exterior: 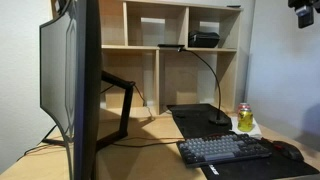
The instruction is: Move the mouse to the left
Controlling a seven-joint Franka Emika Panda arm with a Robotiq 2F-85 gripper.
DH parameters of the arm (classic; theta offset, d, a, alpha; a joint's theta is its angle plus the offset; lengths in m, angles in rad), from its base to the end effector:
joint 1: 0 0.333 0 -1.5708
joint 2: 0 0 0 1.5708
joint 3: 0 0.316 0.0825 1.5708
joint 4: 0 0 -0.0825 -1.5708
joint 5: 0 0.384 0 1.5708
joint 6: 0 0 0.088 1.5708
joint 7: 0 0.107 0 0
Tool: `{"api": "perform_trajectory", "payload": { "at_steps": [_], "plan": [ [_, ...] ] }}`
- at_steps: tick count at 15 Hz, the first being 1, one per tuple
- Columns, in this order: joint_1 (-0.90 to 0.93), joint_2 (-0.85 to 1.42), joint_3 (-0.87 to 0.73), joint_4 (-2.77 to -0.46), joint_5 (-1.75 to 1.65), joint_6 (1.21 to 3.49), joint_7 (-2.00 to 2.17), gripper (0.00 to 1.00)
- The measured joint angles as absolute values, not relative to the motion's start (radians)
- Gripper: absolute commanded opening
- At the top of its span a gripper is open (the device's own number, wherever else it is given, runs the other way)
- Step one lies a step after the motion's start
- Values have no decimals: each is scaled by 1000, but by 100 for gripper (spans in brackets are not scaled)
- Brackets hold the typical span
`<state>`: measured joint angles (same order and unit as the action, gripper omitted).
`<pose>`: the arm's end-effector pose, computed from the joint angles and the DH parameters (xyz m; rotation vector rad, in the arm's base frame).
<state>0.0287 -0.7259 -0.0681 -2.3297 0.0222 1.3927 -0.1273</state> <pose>0.3021 -0.0148 0.5704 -3.0378 -0.1695 0.3156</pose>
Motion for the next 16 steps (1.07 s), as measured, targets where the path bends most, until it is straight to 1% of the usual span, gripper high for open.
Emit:
{"api": "perform_trajectory", "payload": {
  "at_steps": [6,9,12,14,16],
  "plan": [
    [18,-726,-63,-2330,20,1394,-42,100],
    [4,-728,-97,-2299,45,1304,-28,100],
    [4,-728,-90,-2302,45,1309,-27,100],
    [2,-725,-79,-2305,31,1348,-10,100],
    [-18,-697,-82,-2326,17,1486,26,100]
  ]
}}
